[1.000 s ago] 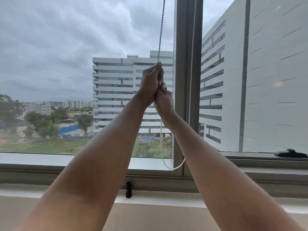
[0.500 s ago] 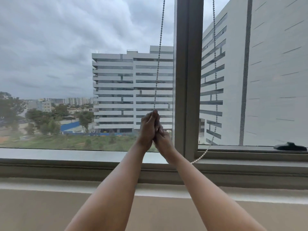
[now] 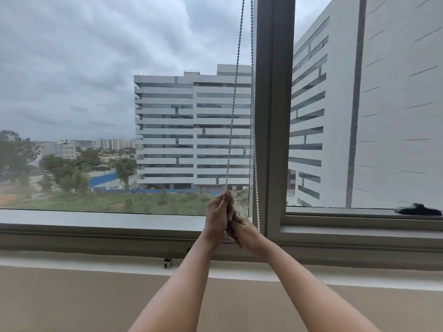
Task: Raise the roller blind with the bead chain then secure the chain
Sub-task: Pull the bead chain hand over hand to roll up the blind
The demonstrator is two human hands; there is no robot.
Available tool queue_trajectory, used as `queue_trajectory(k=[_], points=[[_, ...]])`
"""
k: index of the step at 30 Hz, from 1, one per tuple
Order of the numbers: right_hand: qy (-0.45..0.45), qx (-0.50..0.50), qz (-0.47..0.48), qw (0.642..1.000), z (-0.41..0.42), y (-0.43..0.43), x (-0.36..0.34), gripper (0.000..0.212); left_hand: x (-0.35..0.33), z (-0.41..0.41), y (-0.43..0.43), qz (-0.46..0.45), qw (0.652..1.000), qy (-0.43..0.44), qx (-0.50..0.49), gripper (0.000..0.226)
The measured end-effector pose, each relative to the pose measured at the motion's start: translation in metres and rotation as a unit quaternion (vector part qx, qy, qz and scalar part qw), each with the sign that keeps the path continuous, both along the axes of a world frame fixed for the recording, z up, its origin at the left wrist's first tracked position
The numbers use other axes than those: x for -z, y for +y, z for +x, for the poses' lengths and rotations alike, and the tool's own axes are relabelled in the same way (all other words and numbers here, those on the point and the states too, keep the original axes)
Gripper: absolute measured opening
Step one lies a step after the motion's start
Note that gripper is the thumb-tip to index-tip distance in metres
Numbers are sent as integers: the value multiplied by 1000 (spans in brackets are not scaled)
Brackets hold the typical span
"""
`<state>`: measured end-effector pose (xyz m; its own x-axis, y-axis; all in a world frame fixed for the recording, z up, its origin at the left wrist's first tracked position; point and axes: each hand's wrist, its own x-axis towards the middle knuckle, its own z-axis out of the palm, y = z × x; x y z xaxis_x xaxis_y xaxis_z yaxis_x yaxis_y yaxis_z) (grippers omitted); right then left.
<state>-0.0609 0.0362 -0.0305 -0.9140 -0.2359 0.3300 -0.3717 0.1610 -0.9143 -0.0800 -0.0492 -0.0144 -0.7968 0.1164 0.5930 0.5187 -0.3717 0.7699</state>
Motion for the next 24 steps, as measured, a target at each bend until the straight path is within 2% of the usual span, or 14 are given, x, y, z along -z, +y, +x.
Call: queue_trajectory(k=[4, 8, 11, 14, 16, 18, 21, 24], points=[[-80, -35, 84, 993, 2, 13, -12, 45, -2, 0, -2, -5, 1000, -8, 6, 42], [-183, -96, 216, 954, 6, 41, -47, 24, -4, -5, -9, -45, 999, -1, -16, 41], [-147, -20, 239, 960, 6, 54, -88, 24, -3, -9, -14, -51, 999, 4, -16, 41], [-50, 56, 89, 993, 8, 46, -138, 31, -3, -4, -12, -46, 999, -5, 9, 41], [3, 67, -42, 997, 15, 34, -172, 37, -4, 0, -6, -50, 999, -8, 20, 42], [38, 37, -137, 989, 25, 21, -202, 40, -4, 6, 0, -56, 998, -7, 25, 42], [82, 4, -185, 979, 38, 8, -231, 40, -3, 12, 5, -59, 997, -6, 54, 40], [105, 35, -206, 972, 39, 2, -241, 44, -3, 18, 8, -70, 994, -9, 89, 36]])
